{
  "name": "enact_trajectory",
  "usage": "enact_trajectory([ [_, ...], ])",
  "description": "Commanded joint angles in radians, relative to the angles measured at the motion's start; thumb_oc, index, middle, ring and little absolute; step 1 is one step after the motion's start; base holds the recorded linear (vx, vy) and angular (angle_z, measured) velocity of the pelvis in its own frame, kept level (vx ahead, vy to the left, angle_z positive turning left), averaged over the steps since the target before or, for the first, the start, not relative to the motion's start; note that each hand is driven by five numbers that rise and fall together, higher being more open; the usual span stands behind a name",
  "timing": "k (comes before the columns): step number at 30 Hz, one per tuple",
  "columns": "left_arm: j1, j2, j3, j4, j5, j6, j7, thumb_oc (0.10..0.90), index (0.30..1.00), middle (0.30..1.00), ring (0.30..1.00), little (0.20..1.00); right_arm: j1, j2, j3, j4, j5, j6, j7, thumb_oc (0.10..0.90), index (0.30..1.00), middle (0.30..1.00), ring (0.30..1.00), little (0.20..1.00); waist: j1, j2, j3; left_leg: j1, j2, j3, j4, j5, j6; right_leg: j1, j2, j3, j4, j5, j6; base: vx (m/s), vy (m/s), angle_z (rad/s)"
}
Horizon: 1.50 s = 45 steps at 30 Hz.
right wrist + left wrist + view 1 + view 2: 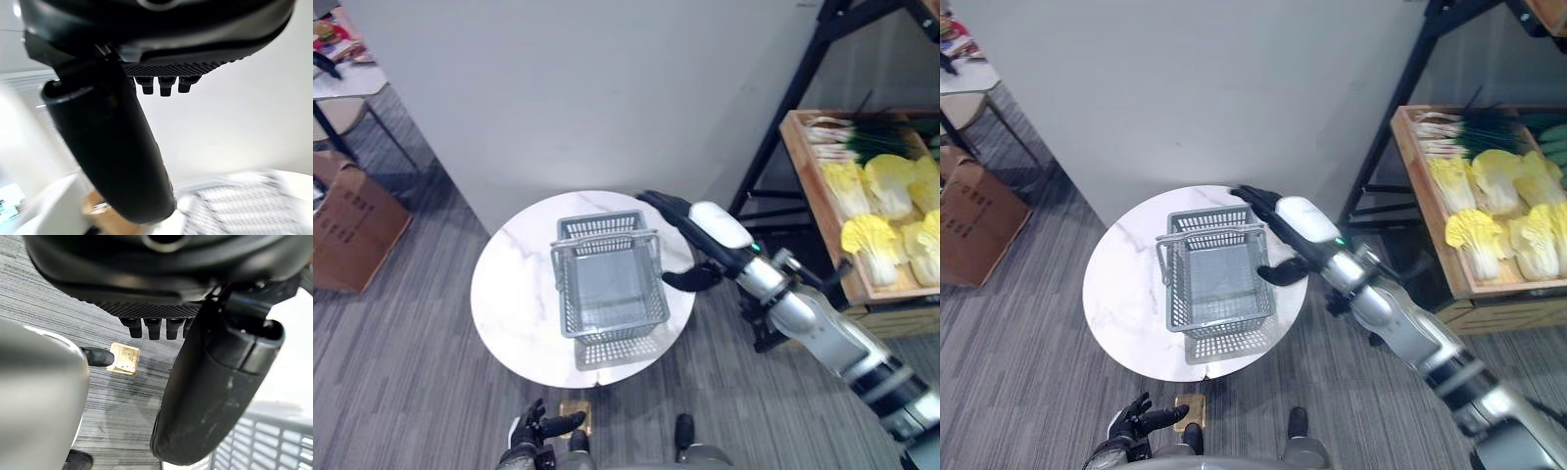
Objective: Get the vegetables into the basket
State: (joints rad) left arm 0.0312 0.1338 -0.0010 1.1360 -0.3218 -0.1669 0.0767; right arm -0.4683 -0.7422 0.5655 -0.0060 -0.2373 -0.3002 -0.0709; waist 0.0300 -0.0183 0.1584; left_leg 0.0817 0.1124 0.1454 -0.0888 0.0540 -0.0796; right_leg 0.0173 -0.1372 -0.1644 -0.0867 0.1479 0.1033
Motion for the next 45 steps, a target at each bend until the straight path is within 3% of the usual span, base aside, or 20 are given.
enact_trajectory([
  [1, -0.008, 0.032, -0.052, 0.038, 0.032, -0.029, 0.026, 0.900, 1.000, 1.000, 1.000, 1.000, -0.201, 0.066, 0.049, 0.034, 0.052, -0.021, 0.001, 0.900, 1.000, 1.000, 1.000, 1.000, 0.029, -0.048, 0.012, 0.052, -0.016, 0.029, 0.002, -0.117, 0.024, 0.049, -0.057, -0.019, -0.001, -0.054, 0.031, 0.00, -0.009, 0.04],
  [2, -0.008, 0.031, -0.050, 0.038, 0.032, -0.029, 0.026, 0.900, 1.000, 1.000, 1.000, 1.000, -0.204, 0.067, 0.051, 0.037, 0.052, -0.021, 0.000, 0.900, 1.000, 1.000, 1.000, 1.000, 0.027, -0.048, 0.012, 0.052, -0.016, 0.029, 0.002, -0.118, 0.024, 0.050, -0.057, -0.019, -0.001, -0.054, 0.031, 0.00, -0.015, 0.06],
  [5, -0.003, 0.029, -0.079, 0.026, 0.007, -0.030, 0.028, 0.900, 1.000, 1.000, 1.000, 1.000, -0.327, 0.188, 0.108, 0.204, 0.096, 0.018, 0.007, 0.900, 1.000, 1.000, 1.000, 1.000, 0.065, -0.051, 0.019, 0.042, -0.015, 0.014, 0.002, -0.111, 0.023, 0.052, -0.055, -0.034, -0.001, -0.057, 0.027, 0.00, -0.016, 0.10],
  [8, -0.009, 0.027, -0.097, 0.015, -0.016, -0.033, 0.031, 0.900, 1.000, 1.000, 1.000, 1.000, -0.386, 0.258, 0.129, 0.327, 0.089, 0.036, -0.012, 0.900, 1.000, 1.000, 1.000, 1.000, 0.084, -0.050, 0.031, 0.026, -0.014, 0.000, 0.002, -0.102, 0.022, 0.049, -0.055, -0.042, -0.001, -0.056, 0.024, -0.03, -0.009, 0.16],
  [10, -0.017, 0.029, -0.121, 0.004, -0.027, -0.042, 0.033, 0.900, 1.000, 1.000, 1.000, 1.000, -0.422, 0.334, 0.108, 0.453, 0.134, 0.050, -0.036, 0.900, 1.000, 1.000, 1.000, 1.000, 0.102, -0.048, 0.042, 0.002, -0.015, -0.018, 0.002, -0.093, 0.021, 0.039, -0.055, -0.055, -0.001, -0.054, 0.021, -0.06, -0.006, 0.28],
  [13, -0.035, 0.032, -0.127, -0.004, -0.070, -0.049, 0.029, 0.900, 1.000, 1.000, 1.000, 1.000, -0.478, 0.360, 0.095, 0.564, 0.151, 0.047, -0.070, 0.900, 1.000, 1.000, 1.000, 1.000, 0.124, -0.038, 0.061, -0.033, -0.016, -0.035, 0.002, -0.080, 0.020, 0.020, -0.057, -0.069, -0.001, -0.050, 0.020, -0.08, 0.008, 0.17],
  [20, -0.095, 0.043, -0.169, -0.032, -0.112, -0.074, 0.060, 0.900, 1.000, 1.000, 1.000, 1.000, -0.614, 0.331, 0.085, 0.766, 0.084, 0.047, -0.189, 0.900, 1.000, 1.000, 1.000, 1.000, 0.156, -0.007, 0.104, -0.115, -0.027, -0.067, 0.002, -0.052, 0.020, -0.039, -0.068, -0.098, -0.001, -0.034, 0.022, -0.07, 0.025, 0.16],
  [26, -0.122, 0.043, -0.207, -0.052, -0.127, -0.083, 0.060, 0.900, 1.000, 1.000, 1.000, 1.000, -0.681, 0.280, 0.074, 0.787, 0.055, 0.037, -0.274, 0.900, 1.000, 1.000, 1.000, 1.000, 0.173, 0.012, 0.124, -0.156, -0.037, -0.079, 0.002, -0.040, 0.022, -0.067, -0.079, -0.109, -0.001, -0.030, 0.025, -0.02, 0.029, 0.06],
  [35, -0.128, 0.040, -0.213, -0.039, -0.132, -0.076, 0.044, 0.900, 1.000, 1.000, 1.000, 1.000, -0.683, 0.224, 0.095, 0.868, 0.048, 0.045, -0.242, 0.900, 1.000, 1.000, 1.000, 1.000, 0.178, 0.019, 0.130, -0.164, -0.044, -0.082, 0.002, -0.039, 0.022, -0.065, -0.089, -0.125, -0.001, -0.033, 0.028, 0.00, 0.004, 0.01],
  [41, -0.114, 0.039, -0.206, -0.026, -0.131, -0.068, 0.012, 0.900, 1.000, 1.000, 1.000, 1.000, -0.648, 0.158, 0.140, 0.876, 0.023, 0.052, -0.172, 0.900, 1.000, 1.000, 1.000, 1.000, 0.162, 0.005, 0.134, -0.152, -0.044, -0.082, 0.002, -0.046, 0.022, -0.053, -0.090, -0.128, -0.001, -0.037, 0.028, 0.00, 0.000, 0.00],
  [42, -0.110, 0.038, -0.206, -0.028, -0.133, -0.067, 0.006, 0.900, 1.000, 1.000, 1.000, 1.000, -0.647, 0.135, 0.159, 0.902, -0.016, 0.052, -0.178, 0.404, 0.305, 0.305, 0.305, 0.305, 0.160, 0.001, 0.136, -0.150, -0.045, -0.080, 0.002, -0.048, 0.022, -0.051, -0.090, -0.128, -0.001, -0.036, 0.029, 0.00, 0.000, 0.00],
  [45, -0.108, 0.035, -0.210, -0.027, -0.132, -0.065, -0.001, 0.900, 1.000, 1.000, 1.000, 1.000, -0.645, 0.119, 0.177, 0.980, -0.084, 0.062, -0.203, 0.400, 0.300, 0.300, 0.300, 0.300, 0.158, 0.001, 0.137, -0.148, -0.045, -0.077, 0.002, -0.049, 0.022, -0.050, -0.092, -0.129, -0.001, -0.036, 0.031, 0.00, 0.000, 0.00],
])
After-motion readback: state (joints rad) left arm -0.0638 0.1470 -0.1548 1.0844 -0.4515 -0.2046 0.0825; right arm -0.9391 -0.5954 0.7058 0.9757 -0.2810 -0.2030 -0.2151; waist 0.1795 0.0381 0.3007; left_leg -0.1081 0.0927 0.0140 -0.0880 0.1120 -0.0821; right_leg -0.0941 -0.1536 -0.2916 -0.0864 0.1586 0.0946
